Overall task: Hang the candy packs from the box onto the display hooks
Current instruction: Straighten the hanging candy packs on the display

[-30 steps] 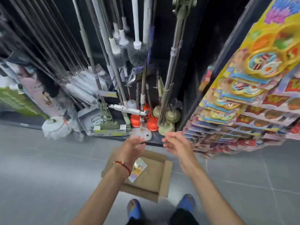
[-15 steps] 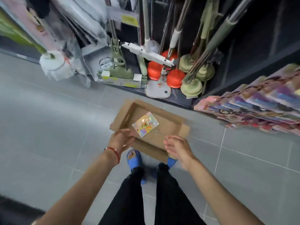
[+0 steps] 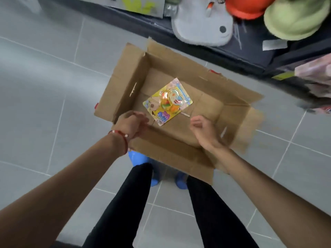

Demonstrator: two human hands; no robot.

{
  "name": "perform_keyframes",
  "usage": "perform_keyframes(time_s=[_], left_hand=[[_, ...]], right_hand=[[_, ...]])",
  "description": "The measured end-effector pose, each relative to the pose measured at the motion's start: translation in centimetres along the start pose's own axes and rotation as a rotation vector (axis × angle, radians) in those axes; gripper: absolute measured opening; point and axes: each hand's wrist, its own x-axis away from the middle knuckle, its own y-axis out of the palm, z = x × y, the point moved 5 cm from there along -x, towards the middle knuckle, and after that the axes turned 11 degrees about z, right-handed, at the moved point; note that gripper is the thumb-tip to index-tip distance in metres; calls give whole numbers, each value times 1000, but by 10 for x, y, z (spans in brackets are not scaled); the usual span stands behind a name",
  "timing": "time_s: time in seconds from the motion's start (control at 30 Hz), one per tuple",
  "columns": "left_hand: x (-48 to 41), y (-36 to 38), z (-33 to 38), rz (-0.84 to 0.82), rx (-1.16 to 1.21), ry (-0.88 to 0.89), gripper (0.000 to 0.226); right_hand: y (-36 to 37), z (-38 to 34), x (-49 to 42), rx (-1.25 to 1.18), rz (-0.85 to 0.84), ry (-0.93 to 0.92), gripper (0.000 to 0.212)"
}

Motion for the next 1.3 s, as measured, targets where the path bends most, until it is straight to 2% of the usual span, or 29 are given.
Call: perform_keyframes(time_s=[0.13, 0.27, 0.33, 0.43, 0.5, 0.63, 0.77, 0.93, 1.03, 1.1, 1.2, 1.3], left_hand=[[-88, 28, -11, 38, 12, -12, 15], [-150, 52, -22, 26, 6, -15, 11], [-171, 59, -27, 17, -6, -20, 9], [-190, 62, -36, 15, -21, -34, 10], [-198, 61, -42, 20, -1, -54, 8], [-202, 61, -50, 2, 17, -98, 16], [-198, 59, -51, 7, 22, -98, 21], [-177, 53, -43, 32, 48, -81, 17], [-140, 45, -31, 31, 73, -80, 12], [-109, 37, -23, 21, 92, -69, 17], [-58, 24, -10, 42, 125, -45, 20], [-3, 13, 3, 47, 173, -29, 8]], right_hand=[[53, 12, -74, 267, -6, -190, 39], [93, -13, -135, 601, -113, -626, 68], [112, -23, -163, 778, -173, -767, 83], [131, -35, -191, 1009, -224, -872, 99], [136, -40, -201, 1051, -217, -899, 106], [134, -40, -201, 1041, -131, -904, 110], [125, -32, -198, 1095, -61, -796, 111], [100, -37, -163, 1050, 0, -788, 65], [70, -39, -126, 977, -12, -773, 44], [43, -42, -99, 886, -20, -723, 40], [-5, -52, -62, 683, -14, -525, 46], [-52, -61, -19, 357, -8, -298, 53]])
